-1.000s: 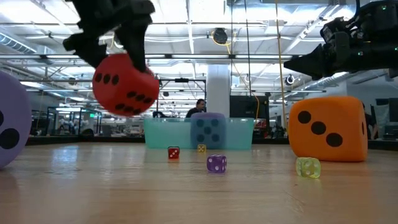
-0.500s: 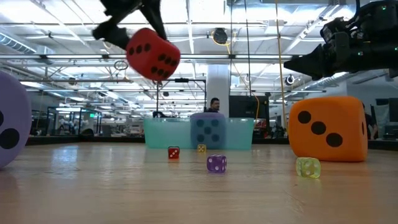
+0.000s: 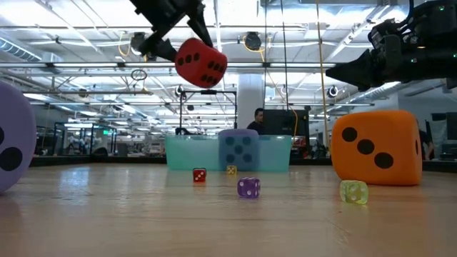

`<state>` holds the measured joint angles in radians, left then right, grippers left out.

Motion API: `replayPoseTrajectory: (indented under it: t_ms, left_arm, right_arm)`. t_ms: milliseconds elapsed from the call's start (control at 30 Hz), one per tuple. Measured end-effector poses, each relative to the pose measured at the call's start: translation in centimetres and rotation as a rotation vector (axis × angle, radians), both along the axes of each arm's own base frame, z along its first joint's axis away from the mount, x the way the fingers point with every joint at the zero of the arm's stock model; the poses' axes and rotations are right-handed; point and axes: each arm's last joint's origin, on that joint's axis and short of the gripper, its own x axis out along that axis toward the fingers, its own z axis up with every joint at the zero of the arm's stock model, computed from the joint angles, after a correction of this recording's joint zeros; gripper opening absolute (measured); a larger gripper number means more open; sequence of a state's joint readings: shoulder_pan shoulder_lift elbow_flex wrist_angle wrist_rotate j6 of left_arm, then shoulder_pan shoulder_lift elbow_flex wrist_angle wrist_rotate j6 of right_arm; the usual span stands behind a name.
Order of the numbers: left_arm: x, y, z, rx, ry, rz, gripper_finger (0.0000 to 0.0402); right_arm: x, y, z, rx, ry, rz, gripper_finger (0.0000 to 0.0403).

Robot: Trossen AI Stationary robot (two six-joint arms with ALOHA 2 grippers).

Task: Pick & Place Dice
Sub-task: Put the large red dice into the blue bin, then put the large purple dice into the blue bin

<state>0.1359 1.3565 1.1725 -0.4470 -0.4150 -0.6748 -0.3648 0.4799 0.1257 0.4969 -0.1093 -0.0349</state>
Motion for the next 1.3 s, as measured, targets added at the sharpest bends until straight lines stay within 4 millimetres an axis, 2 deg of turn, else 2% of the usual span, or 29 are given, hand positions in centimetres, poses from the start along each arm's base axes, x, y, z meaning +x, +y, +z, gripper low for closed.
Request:
replayPoseTrajectory:
  t_ms: [167, 300, 433, 600, 767, 867, 933, 1033, 1100, 1200, 1300]
  left_arm:
    - [0.4, 1.5, -0.2, -0.002, -0.014, 0.026, 0.0399]
    - [1.0, 2.6, -1.3, -0.017, 0.013, 0.039, 0.0399]
    - [2.1, 3.7, -3.4, -0.036, 0.092, 0.058, 0.0399]
    - [3.8, 5.2, -7.2, -0.065, 0.200, 0.082, 0.0399]
    - [4.3, 5.3, -7.9, -0.074, 0.214, 0.036, 0.0399]
    - [3.5, 4.8, -5.6, -0.082, 0.160, -0.034, 0.0399]
    - [2.4, 3.8, -2.3, -0.077, 0.079, -0.075, 0.0399]
    - [-0.5, 1.5, 2.4, -0.080, -0.001, -0.069, 0.0397]
    - [-2.9, -0.2, 4.8, -0.075, -0.015, -0.044, 0.0388]
    - [-6.6, -2.6, 7.9, -0.044, -0.051, -0.018, 0.0355]
    - [-9.6, -4.5, 9.2, -0.021, -0.073, -0.003, 0.0301]
  right_arm:
    - [0.0, 0.0, -0.1, -0.001, 0.009, 0.000, 0.0000]
    - [0.1, 0.0, -0.1, 0.000, 0.015, 0.000, 0.0000]
    - [0.1, 0.0, -0.1, -0.003, 0.014, -0.001, 0.0000]
    - [0.1, -0.1, -0.2, -0.003, 0.020, -0.001, 0.0000]
    - [0.2, -0.1, -0.3, -0.002, 0.026, -0.002, 0.0000]
    - [0.2, -0.1, -0.2, -0.006, 0.024, -0.003, 0.0000]
    - [0.2, -0.1, -0.2, -0.012, 0.021, -0.003, 0.0000]
    - [0.1, -0.1, -0.2, -0.014, 0.022, -0.003, 0.0000]
    - [0.2, -0.1, -0.2, -0.011, 0.021, -0.002, 0.0000]
    - [0.1, -0.1, -0.2, -0.001, 0.019, -0.001, 0.0000]
    - [0.2, -0.1, -0.2, -0.001, 0.018, -0.001, 0.0000]
